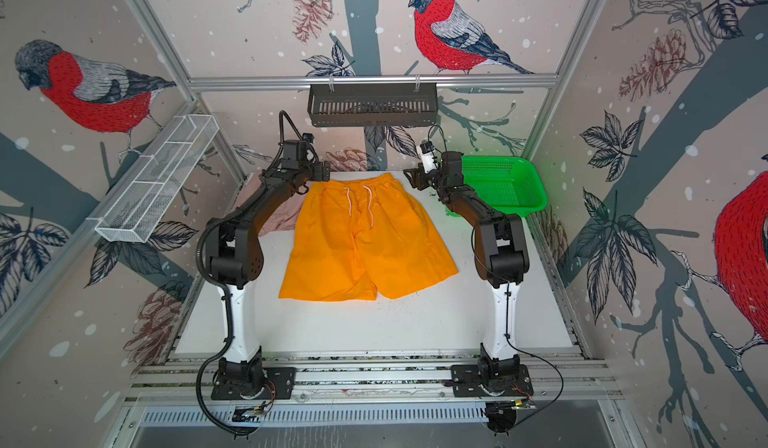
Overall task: Fold and stack the shorts
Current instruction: 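Lower the hanging shorts flat onto the table with both grippers and release, then move the right gripper to the leg hem nearest the robot and grasp it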
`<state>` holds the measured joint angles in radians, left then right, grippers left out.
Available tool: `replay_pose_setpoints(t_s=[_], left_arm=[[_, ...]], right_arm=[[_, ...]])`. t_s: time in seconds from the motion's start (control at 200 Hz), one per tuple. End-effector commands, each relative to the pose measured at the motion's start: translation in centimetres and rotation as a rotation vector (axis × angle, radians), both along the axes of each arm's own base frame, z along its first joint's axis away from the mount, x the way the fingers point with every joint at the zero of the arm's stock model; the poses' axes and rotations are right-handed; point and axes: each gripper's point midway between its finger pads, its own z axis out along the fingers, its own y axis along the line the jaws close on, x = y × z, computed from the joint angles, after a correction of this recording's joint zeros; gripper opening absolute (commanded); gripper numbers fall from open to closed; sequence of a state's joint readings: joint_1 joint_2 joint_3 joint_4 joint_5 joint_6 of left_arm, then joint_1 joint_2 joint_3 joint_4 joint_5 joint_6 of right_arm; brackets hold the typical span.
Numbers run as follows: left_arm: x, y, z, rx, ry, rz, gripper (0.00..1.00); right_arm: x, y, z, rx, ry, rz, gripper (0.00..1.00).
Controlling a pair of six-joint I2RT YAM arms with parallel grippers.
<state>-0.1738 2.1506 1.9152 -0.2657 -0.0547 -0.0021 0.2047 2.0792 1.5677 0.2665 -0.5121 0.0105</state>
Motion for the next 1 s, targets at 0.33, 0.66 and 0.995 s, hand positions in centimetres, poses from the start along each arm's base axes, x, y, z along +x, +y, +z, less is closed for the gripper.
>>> replay_pose_setpoints(t_s=[0.33, 0.66, 0.995], left_arm=[[-21.0, 0.8, -4.8, -0.272, 0.394, 0.129, 0.98], [-28.3, 0.8, -8.1, -0.426, 0.401, 0.15, 0.98], [-28.0, 1.4, -2.0, -0.426, 0.241, 0.131, 0.98]], right_arm=[[-21.5, 2.9, -6.2, -0.144, 0.404, -0.098, 0.76], [-28.7, 10.4, -13.2, -0.433, 0.554, -0.045, 0.91], [-30.5, 12.1, -17.9, -0.59, 0.568, -0.082, 0.91]])
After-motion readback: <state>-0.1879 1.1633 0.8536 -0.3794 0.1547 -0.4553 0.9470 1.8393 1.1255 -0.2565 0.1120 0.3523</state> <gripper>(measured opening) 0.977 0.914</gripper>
